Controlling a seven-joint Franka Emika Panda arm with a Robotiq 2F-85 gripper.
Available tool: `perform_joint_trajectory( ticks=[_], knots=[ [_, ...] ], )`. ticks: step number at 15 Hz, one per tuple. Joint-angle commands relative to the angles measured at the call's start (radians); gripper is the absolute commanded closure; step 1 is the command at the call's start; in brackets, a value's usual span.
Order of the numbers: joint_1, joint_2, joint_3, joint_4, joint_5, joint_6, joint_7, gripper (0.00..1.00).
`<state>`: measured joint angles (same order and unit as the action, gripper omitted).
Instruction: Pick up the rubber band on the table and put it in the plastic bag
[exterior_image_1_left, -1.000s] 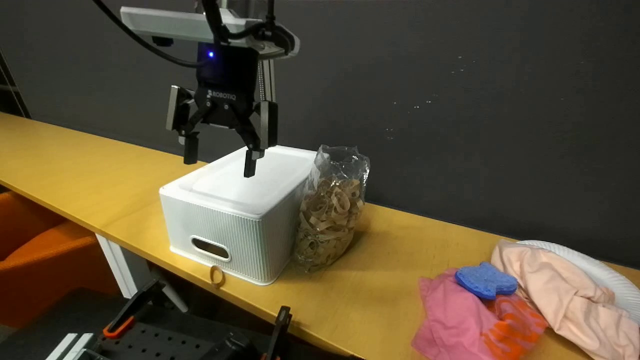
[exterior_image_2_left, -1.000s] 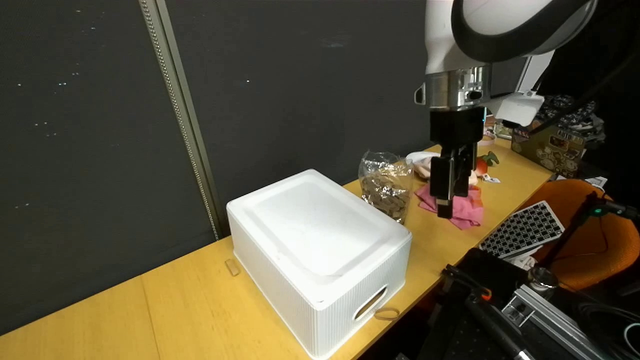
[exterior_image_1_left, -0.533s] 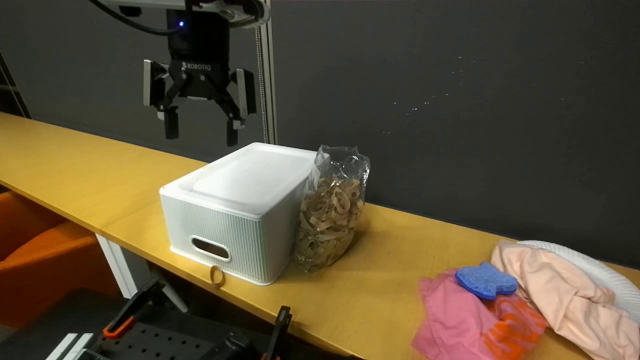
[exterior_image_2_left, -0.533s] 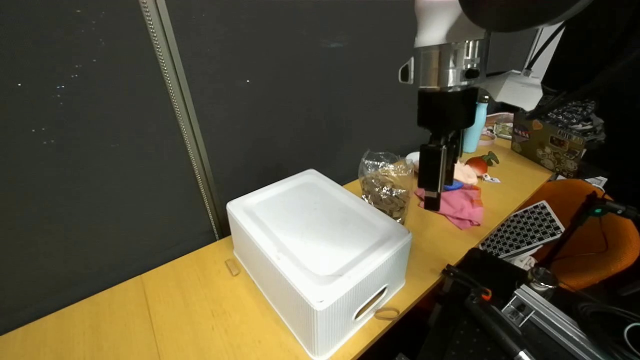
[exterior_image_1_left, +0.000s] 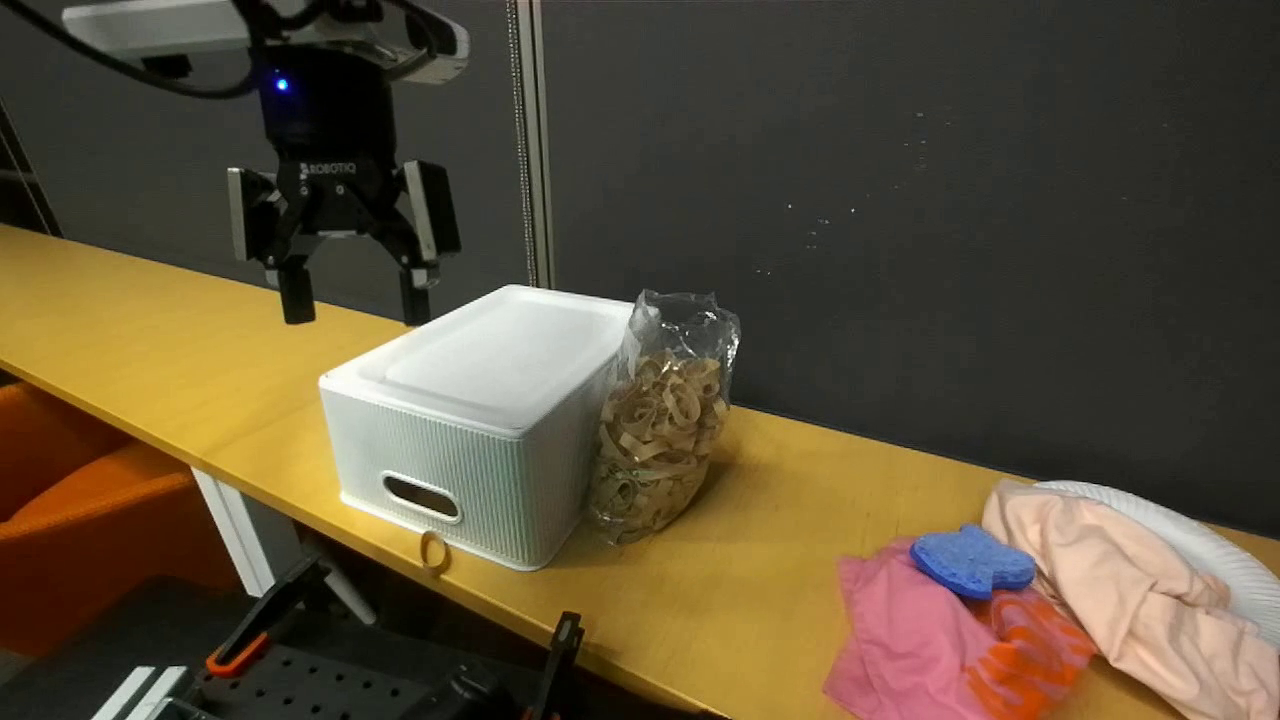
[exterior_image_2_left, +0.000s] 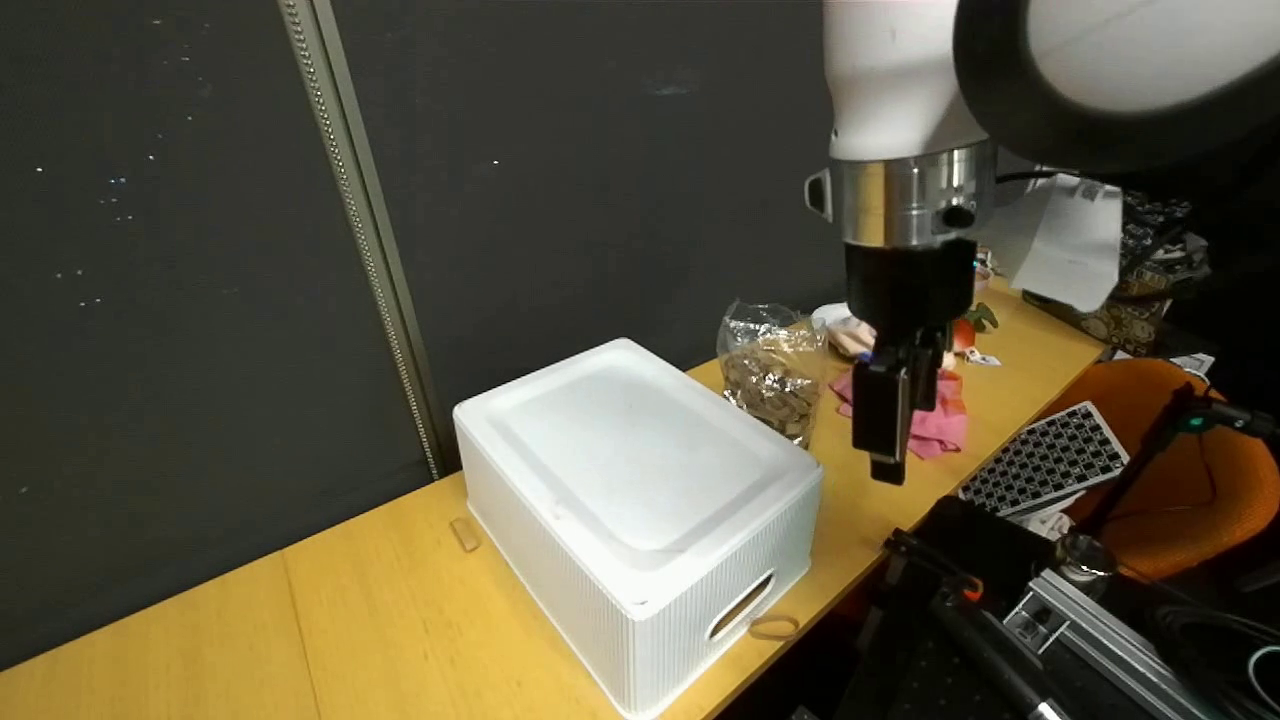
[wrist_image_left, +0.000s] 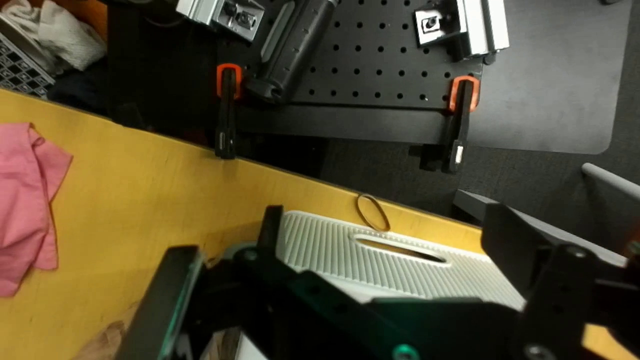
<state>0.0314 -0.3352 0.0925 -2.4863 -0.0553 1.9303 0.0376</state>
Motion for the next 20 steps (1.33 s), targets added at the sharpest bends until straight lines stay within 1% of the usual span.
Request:
perform_joint_trajectory(
  ticks=[1,3,4,6,7,8,9,11,12,13,15,17,20],
  knots=[
    [0.005,-0.148,0.032,-0.166,-0.051,0.054,0.132,0.00],
    [-0.006,-0.214,0.033,-0.256,-0.068,0.104,0.180,0.00],
    [-0.019,-0.219,0.020,-0.290,-0.082,0.155,0.180,0.00],
    [-0.052,-0.190,-0.001,-0.323,-0.109,0.270,0.180,0.00],
    [-0.071,-0.125,-0.002,-0.280,-0.126,0.311,0.180,0.00],
    [-0.086,-0.096,-0.004,-0.300,-0.142,0.388,0.178,0.00],
    [-0.097,-0.055,0.001,-0.289,-0.155,0.443,0.182,0.00],
    [-0.099,0.040,0.016,-0.261,-0.166,0.546,0.188,0.00],
    [-0.086,0.095,0.028,-0.247,-0.159,0.587,0.196,0.00],
    [-0.076,0.136,0.037,-0.237,-0.157,0.617,0.199,0.00],
    [-0.045,0.188,0.059,-0.233,-0.146,0.630,0.218,0.00],
    [-0.018,0.186,0.070,-0.256,-0.151,0.625,0.252,0.00],
    [-0.010,0.214,0.074,-0.257,-0.197,0.637,0.321,0.00]
  ],
)
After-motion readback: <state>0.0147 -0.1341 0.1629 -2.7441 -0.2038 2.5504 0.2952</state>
